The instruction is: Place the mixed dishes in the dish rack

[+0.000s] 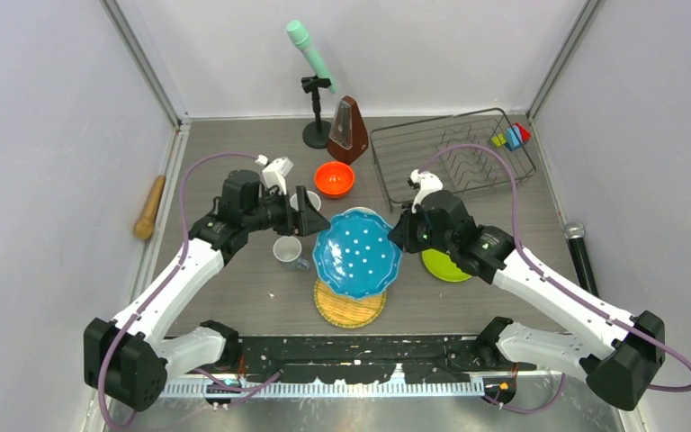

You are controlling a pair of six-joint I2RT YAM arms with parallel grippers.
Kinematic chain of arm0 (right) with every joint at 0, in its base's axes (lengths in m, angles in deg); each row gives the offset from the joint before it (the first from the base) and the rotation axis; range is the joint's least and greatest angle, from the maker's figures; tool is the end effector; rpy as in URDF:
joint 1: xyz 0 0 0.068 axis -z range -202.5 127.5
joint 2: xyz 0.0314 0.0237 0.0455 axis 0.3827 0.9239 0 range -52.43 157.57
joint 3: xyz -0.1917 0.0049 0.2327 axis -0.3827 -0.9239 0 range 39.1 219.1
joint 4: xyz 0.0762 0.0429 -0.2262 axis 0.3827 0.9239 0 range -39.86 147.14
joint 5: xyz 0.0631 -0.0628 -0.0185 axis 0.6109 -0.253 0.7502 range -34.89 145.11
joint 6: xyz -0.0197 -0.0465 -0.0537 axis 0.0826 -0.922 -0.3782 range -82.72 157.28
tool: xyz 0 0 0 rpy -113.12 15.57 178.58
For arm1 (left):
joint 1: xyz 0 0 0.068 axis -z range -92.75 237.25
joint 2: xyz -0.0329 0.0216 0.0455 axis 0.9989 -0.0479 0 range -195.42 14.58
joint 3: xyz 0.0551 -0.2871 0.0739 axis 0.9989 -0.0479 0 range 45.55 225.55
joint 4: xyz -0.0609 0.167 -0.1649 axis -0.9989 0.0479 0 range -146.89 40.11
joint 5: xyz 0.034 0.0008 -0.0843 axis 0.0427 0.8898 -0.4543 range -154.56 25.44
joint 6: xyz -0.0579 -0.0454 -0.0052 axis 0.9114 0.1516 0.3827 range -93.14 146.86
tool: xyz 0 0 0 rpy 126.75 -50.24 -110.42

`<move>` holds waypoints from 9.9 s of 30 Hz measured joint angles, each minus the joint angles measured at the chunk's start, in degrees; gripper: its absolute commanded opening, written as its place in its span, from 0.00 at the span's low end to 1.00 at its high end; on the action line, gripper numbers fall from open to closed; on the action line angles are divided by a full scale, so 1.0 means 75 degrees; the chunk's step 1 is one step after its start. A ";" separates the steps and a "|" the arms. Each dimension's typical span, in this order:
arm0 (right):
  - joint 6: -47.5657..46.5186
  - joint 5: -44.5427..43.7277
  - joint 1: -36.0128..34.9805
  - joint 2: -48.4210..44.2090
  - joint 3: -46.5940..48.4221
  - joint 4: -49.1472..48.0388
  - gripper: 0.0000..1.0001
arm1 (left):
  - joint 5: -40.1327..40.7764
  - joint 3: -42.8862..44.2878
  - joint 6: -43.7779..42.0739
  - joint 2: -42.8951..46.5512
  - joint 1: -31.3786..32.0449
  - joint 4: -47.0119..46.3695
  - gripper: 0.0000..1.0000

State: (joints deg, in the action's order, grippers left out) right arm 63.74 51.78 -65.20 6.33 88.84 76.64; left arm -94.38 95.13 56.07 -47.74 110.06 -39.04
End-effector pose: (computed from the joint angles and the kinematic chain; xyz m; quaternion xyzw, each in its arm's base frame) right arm 0.1562 0.1393 0.3099 -0.1124 0.8817 0.2384 0.3913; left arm 0.1961 -0.1157 0.3176 0.0804 0.8452 -0.4108 0.3324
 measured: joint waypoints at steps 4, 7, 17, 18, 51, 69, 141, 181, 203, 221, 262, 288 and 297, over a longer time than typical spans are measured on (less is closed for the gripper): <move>-0.0140 0.0093 0.0000 0.0090 0.0309 -0.0160 0.00 | -0.0262 0.0000 0.0052 -0.0201 0.0079 -0.0204 0.70; -0.0146 0.0256 0.0000 0.0227 0.0440 -0.0347 0.00 | -0.0391 0.0000 0.0047 -0.0326 0.0154 -0.0239 0.68; -0.0111 0.0388 0.0137 0.0469 0.0533 -0.0449 0.28 | -0.0968 -0.0055 -0.0125 -0.0373 0.0117 -0.0297 0.00; -0.0093 0.0318 0.0163 0.0469 0.0560 -0.0434 0.47 | -0.0985 -0.0058 -0.0137 -0.0376 0.0140 -0.0347 0.00; 0.3628 -0.2075 0.4730 0.2532 0.2567 0.1673 0.91 | 0.3220 0.3891 -0.2809 -0.2104 0.1043 0.0659 0.00; 0.5441 -0.1696 0.4776 0.4535 0.2882 0.1288 0.34 | 0.3570 0.3902 -0.3241 -0.2221 0.1043 -0.0067 0.00; 0.8524 0.2186 0.4060 0.2334 0.4514 0.2975 0.55 | 0.3509 0.3896 -1.0264 -0.3995 0.3701 -0.3488 0.00; 0.8696 0.3316 0.6685 0.5479 0.3518 -0.4511 0.00 | 0.4744 0.1845 -0.4138 -0.0358 0.3908 -0.3771 0.78; 0.7525 0.3864 0.6881 0.5528 0.4412 -0.3331 0.00 | 0.5321 0.1148 -0.3754 0.0481 0.3908 -0.2337 0.79; 0.7058 0.4028 0.7064 0.5053 0.4132 -0.2827 0.00 | 0.5316 0.1055 -0.3754 0.0210 0.3908 -0.2337 0.79; 0.6301 0.1862 0.7023 0.6059 0.5359 -0.0364 0.08 | 0.5284 0.0991 -0.3722 -0.0364 0.3908 -0.2396 0.79; 0.7114 0.1859 0.6534 0.6199 0.5400 -0.0297 0.39 | 0.5281 0.0991 -0.3719 -0.0431 0.3908 -0.2390 0.79; 0.7516 0.1821 0.6557 0.6199 0.5642 -0.0723 0.99 | 0.5284 0.0991 -0.3722 -0.0428 0.3908 -0.2340 0.79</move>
State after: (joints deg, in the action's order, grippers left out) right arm 120.11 65.44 -16.02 52.82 131.15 71.22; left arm -54.76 102.57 28.16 -50.96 139.37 -56.59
